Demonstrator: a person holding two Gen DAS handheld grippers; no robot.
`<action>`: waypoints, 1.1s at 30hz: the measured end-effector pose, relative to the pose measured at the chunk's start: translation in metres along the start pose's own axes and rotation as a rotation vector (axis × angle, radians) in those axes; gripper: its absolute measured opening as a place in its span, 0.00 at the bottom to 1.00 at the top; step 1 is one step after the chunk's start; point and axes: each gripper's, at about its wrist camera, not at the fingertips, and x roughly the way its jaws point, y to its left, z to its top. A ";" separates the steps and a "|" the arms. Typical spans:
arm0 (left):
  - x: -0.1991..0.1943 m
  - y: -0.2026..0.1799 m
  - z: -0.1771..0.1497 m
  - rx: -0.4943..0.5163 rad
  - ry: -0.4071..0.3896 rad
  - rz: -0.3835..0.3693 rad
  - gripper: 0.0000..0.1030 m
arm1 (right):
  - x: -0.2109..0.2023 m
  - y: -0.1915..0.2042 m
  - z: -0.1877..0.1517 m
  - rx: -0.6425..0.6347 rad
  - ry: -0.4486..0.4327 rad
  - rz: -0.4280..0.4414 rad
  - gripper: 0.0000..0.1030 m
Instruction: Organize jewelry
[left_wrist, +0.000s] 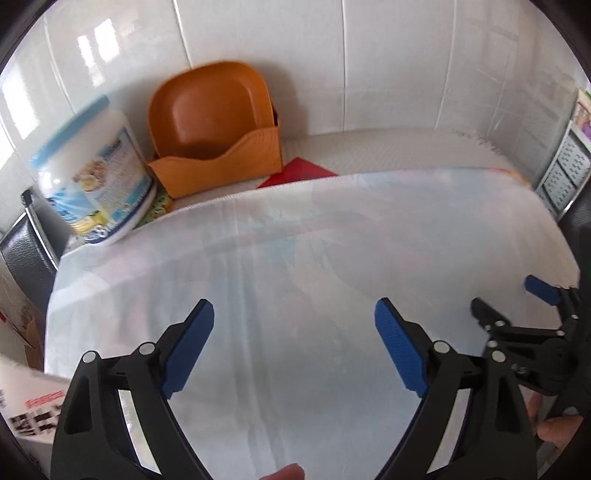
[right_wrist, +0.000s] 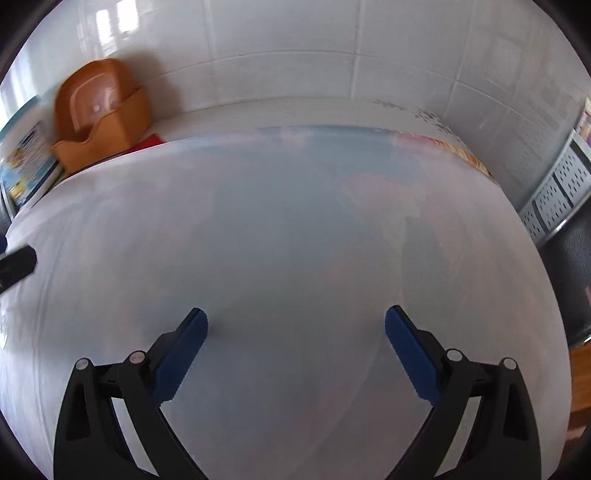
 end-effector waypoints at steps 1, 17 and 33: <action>0.019 -0.004 0.002 -0.009 0.021 0.009 0.84 | 0.001 -0.004 0.003 0.013 -0.044 -0.013 0.97; 0.048 0.004 -0.001 -0.154 -0.067 0.004 0.93 | 0.005 -0.007 0.001 0.024 -0.056 -0.035 0.97; 0.046 0.002 -0.002 -0.154 -0.067 0.005 0.93 | 0.005 -0.007 0.001 0.024 -0.056 -0.035 0.97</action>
